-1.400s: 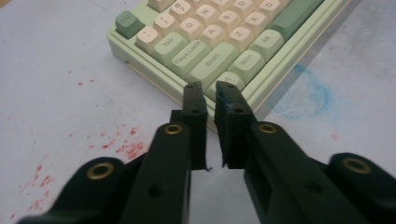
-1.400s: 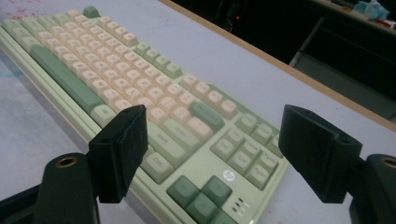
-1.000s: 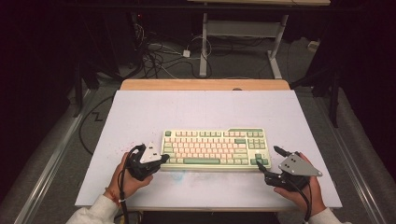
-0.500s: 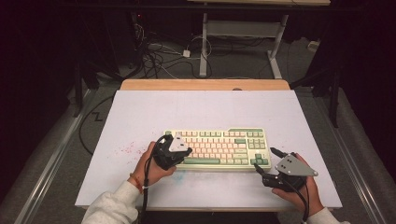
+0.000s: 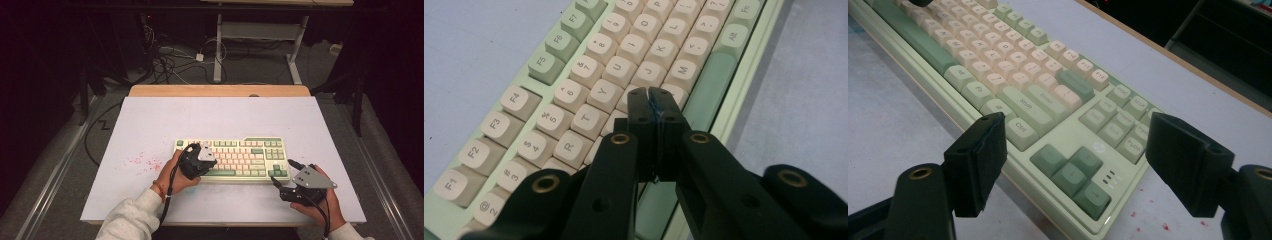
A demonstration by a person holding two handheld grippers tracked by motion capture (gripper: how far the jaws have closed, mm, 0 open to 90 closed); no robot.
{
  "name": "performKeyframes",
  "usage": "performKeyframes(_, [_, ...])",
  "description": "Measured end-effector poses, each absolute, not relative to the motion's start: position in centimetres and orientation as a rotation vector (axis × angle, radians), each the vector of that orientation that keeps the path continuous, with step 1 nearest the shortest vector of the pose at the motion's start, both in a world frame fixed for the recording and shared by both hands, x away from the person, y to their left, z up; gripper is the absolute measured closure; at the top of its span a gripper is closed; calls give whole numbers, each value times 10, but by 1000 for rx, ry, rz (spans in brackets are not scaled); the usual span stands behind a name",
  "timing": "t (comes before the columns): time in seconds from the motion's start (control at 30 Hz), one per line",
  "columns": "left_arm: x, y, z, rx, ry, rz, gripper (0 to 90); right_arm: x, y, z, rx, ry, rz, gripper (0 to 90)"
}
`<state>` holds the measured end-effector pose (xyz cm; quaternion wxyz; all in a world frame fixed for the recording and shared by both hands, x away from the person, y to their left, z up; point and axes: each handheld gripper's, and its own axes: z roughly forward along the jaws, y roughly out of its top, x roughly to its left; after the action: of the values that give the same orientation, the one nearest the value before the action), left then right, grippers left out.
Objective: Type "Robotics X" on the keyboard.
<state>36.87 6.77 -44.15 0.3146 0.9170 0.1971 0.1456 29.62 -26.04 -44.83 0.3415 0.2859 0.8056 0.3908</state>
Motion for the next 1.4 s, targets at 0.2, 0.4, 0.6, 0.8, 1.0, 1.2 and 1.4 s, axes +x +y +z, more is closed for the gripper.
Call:
performKeyframes(0.2, [370,60,-445,2434,503,377,862,297,-260,-449,743,2103,1012,251])
performKeyframes(0.4, [372,58,-448,2442,505,375,857,297,-261,-449,749,2095,1011,256])
performKeyframes(0.6, [374,58,-449,2445,512,361,871,297,-261,-450,747,2106,1003,258])
performKeyframes(0.8, [372,57,-449,2451,494,377,870,297,-261,-450,747,2107,1000,258])
performKeyframes(1.0, [369,63,-442,2422,485,407,851,298,-261,-450,752,2106,997,259])
performKeyframes(1.2, [368,69,-435,2386,493,435,823,298,-261,-450,752,2111,993,261])
performKeyframes(1.4, [364,76,-430,2350,495,490,722,298,-261,-451,752,2116,992,265])
